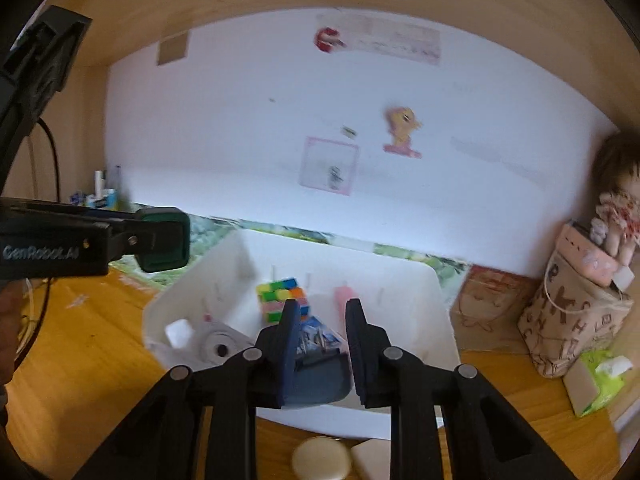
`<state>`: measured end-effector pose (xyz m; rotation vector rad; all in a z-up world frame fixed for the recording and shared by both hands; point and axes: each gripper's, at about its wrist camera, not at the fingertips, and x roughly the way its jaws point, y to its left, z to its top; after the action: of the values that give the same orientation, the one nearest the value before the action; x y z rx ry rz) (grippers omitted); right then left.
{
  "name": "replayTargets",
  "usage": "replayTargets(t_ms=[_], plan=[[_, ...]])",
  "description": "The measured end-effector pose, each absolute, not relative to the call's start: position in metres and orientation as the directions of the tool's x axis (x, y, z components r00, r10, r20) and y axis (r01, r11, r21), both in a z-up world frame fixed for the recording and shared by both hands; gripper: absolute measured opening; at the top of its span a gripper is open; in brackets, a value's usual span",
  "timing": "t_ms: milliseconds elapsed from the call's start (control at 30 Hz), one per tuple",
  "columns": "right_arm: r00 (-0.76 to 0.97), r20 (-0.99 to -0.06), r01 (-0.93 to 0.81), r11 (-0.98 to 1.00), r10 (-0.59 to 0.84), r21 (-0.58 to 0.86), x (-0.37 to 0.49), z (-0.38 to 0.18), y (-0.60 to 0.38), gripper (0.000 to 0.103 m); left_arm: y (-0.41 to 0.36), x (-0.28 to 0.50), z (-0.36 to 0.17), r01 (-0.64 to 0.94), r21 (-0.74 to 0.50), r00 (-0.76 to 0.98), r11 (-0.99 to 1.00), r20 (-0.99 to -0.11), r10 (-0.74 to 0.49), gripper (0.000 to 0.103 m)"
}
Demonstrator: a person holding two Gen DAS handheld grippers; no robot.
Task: Organize rigid objects
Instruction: 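Carry bottle into bin and open left gripper while right gripper drops plug there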
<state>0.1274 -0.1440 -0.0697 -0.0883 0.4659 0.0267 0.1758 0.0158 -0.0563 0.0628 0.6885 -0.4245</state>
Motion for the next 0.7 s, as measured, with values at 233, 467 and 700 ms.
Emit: replayTargets(t_ms=[233, 467, 700], plan=[[0.869, -0.494, 0.012, 0.999, -0.036, -0.052, 0.138, -0.084, -0.167, 0.023, -0.001, 0.186, -0.074, 0.398, -0.054, 0.655, 0.916, -0.682, -0.325, 0.049], [0.868, -0.496, 0.020, 0.999, -0.040, -0.045, 0.131, -0.078, -0.173, 0.025, 0.013, 0.172, -0.055, 0.329, -0.051, 0.732, 0.943, -0.617, -0.289, 0.080], [0.890, -0.455, 0.016, 0.999, -0.038, -0.050, 0.113, -0.062, -0.175, 0.050, 0.018, 0.159, -0.034, 0.304, -0.073, 0.761, 0.950, -0.581, -0.288, 0.083]])
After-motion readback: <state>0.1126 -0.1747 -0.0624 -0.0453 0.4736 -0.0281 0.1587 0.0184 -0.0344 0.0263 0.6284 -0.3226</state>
